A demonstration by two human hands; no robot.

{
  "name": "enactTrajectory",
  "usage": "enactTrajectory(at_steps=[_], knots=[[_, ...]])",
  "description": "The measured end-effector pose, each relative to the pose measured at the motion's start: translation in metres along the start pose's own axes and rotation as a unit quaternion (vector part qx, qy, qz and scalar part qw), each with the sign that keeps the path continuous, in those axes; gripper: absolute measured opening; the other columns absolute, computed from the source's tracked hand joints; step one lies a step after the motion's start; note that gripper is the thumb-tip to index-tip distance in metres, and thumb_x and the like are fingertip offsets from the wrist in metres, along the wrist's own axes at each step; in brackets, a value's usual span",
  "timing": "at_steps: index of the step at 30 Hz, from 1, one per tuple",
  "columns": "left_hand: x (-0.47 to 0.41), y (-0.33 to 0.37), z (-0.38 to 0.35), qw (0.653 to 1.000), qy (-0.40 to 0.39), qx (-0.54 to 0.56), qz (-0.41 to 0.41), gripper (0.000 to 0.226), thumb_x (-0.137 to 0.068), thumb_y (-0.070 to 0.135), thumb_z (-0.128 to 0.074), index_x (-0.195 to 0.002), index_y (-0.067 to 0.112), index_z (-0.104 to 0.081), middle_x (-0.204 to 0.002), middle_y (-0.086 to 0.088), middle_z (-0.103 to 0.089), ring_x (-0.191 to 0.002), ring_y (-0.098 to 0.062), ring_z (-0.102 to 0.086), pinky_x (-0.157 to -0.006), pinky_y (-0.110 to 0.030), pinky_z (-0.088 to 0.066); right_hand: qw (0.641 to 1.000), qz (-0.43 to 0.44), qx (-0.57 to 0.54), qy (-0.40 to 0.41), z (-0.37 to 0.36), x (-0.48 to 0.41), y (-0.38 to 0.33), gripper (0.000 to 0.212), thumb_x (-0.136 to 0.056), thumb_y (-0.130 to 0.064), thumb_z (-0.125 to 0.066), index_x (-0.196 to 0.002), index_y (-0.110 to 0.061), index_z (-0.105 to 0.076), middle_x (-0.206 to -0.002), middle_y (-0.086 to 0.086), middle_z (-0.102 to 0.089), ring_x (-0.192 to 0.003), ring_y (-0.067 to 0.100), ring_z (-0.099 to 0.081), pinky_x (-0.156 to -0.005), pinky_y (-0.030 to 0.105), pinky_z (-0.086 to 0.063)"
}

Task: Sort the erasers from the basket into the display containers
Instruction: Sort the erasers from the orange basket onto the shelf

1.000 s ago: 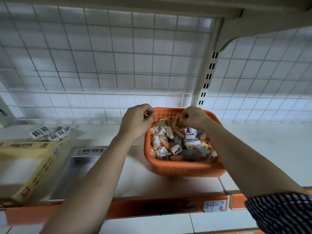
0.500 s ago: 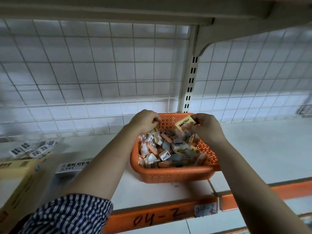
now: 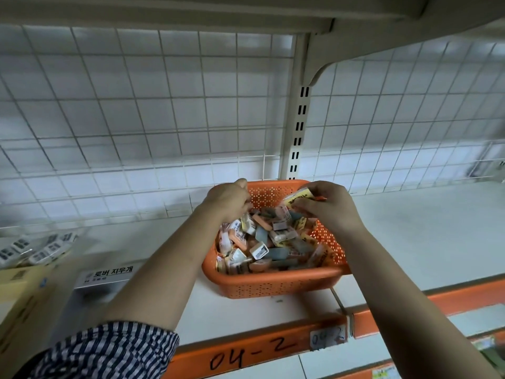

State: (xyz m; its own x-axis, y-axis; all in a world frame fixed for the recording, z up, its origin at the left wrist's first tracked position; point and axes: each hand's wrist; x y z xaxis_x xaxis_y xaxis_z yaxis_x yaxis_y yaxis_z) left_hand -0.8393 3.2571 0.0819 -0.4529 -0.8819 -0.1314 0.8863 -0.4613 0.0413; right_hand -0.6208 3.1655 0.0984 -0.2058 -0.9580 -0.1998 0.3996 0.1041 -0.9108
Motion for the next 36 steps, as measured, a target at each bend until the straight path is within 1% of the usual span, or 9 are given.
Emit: enactTrajectory(at_steps=[5,11,16,19,23,27,31,33,36], knots=[[0.003,0.005,0.004,1.0,0.001,-0.022,-0.018,0.02,-0.095,0.034,-0.053,-0.094,0.017,-0.064,-0.095,-0.001,-0.059,-0.087,-0.02,-0.057,-0.079,-0.039,-0.051,1.0,0.003,-0.013,-0.008,0.001,0.005,-0.007,0.024,-0.074,-0.03,-0.083,-0.092,-0.021,-0.071,-0.09,0.002,-0.071,-0.074,0.017,-0.073,-0.071,0.036,-0.06],[0.003,0.005,0.006,0.999,-0.014,0.026,0.013,0.017,-0.093,0.028,-0.06,-0.097,0.016,-0.071,-0.092,-0.001,-0.064,-0.085,-0.019,-0.059,-0.07,-0.03,-0.043,0.999,-0.016,-0.032,0.011,-0.001,0.007,-0.01,0.032,-0.089,-0.048,-0.064,-0.094,-0.018,-0.07,-0.082,0.002,-0.075,-0.071,0.016,-0.074,-0.077,0.044,-0.06],[0.0,0.002,0.007,0.996,-0.002,0.079,0.047,0.014,-0.087,0.025,-0.069,-0.09,0.012,-0.074,-0.092,-0.006,-0.068,-0.086,-0.022,-0.063,-0.077,-0.033,-0.049,0.999,-0.024,-0.038,0.001,-0.001,0.007,-0.011,0.03,-0.091,-0.043,-0.064,-0.096,-0.014,-0.07,-0.082,0.004,-0.075,-0.07,0.018,-0.074,-0.077,0.047,-0.06],[0.004,0.0,0.01,0.985,0.059,0.153,0.049,0.013,-0.089,0.02,-0.067,-0.095,0.011,-0.075,-0.096,-0.005,-0.071,-0.089,-0.019,-0.064,-0.081,-0.03,-0.048,1.0,-0.017,-0.02,-0.004,-0.001,0.009,-0.013,0.026,-0.091,-0.037,-0.065,-0.094,-0.011,-0.07,-0.084,0.007,-0.074,-0.068,0.018,-0.074,-0.075,0.05,-0.059],[0.021,0.002,0.023,0.926,0.168,0.33,0.071,0.012,-0.093,0.01,-0.061,-0.089,0.01,-0.072,-0.077,0.007,-0.07,-0.059,-0.006,-0.066,-0.061,-0.014,-0.049,1.0,-0.009,-0.019,-0.009,-0.001,0.008,-0.013,0.011,-0.085,-0.019,-0.074,-0.084,-0.009,-0.069,-0.088,0.008,-0.07,-0.068,0.021,-0.073,-0.073,0.056,-0.058],[0.039,0.001,0.037,0.846,0.179,0.492,0.098,0.009,-0.093,0.011,-0.062,-0.087,0.011,-0.069,-0.085,-0.002,-0.073,-0.069,-0.016,-0.073,-0.069,-0.028,-0.059,1.0,0.012,-0.024,-0.005,-0.001,0.007,-0.015,0.016,-0.081,-0.009,-0.075,-0.09,-0.021,-0.069,-0.097,0.0,-0.07,-0.079,0.019,-0.072,-0.074,0.045,-0.06],[0.066,-0.008,0.056,0.772,0.217,0.587,0.116,0.007,-0.084,0.013,-0.073,-0.084,0.006,-0.072,-0.081,-0.008,-0.074,-0.071,-0.021,-0.072,-0.063,-0.025,-0.058,0.994,0.034,-0.077,-0.066,-0.007,0.008,-0.031,0.037,-0.078,0.004,-0.074,-0.108,-0.016,-0.064,-0.113,0.005,-0.065,-0.093,0.021,-0.069,-0.072,0.026,-0.057],[0.081,-0.018,0.065,0.762,0.219,0.596,0.128,0.009,-0.079,0.006,-0.077,-0.085,0.001,-0.073,-0.087,-0.008,-0.073,-0.076,-0.019,-0.072,-0.064,-0.025,-0.058,0.991,0.042,-0.089,-0.091,-0.017,0.007,-0.04,0.047,-0.075,0.007,-0.076,-0.115,-0.012,-0.059,-0.116,0.013,-0.059,-0.099,0.028,-0.065,-0.071,0.026,-0.058],[0.103,-0.037,0.072,0.779,0.206,0.576,0.136,0.016,-0.075,-0.001,-0.078,-0.089,0.004,-0.072,-0.097,-0.004,-0.07,-0.079,-0.017,-0.071,-0.067,-0.025,-0.057,0.987,0.033,-0.095,-0.125,-0.037,0.007,-0.056,0.054,-0.072,0.007,-0.079,-0.116,-0.013,-0.053,-0.108,0.011,-0.057,-0.093,0.027,-0.066,-0.074,0.039,-0.061]])
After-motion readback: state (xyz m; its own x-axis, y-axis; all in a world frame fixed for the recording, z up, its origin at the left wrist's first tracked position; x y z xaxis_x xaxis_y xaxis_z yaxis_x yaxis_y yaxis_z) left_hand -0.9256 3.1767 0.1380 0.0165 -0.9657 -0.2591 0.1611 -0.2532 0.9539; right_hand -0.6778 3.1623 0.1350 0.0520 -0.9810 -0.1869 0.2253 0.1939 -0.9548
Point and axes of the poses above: each hand's wrist, its own x-axis away from the middle knuckle, its own z-axis out of the back of the hand, y = z × x
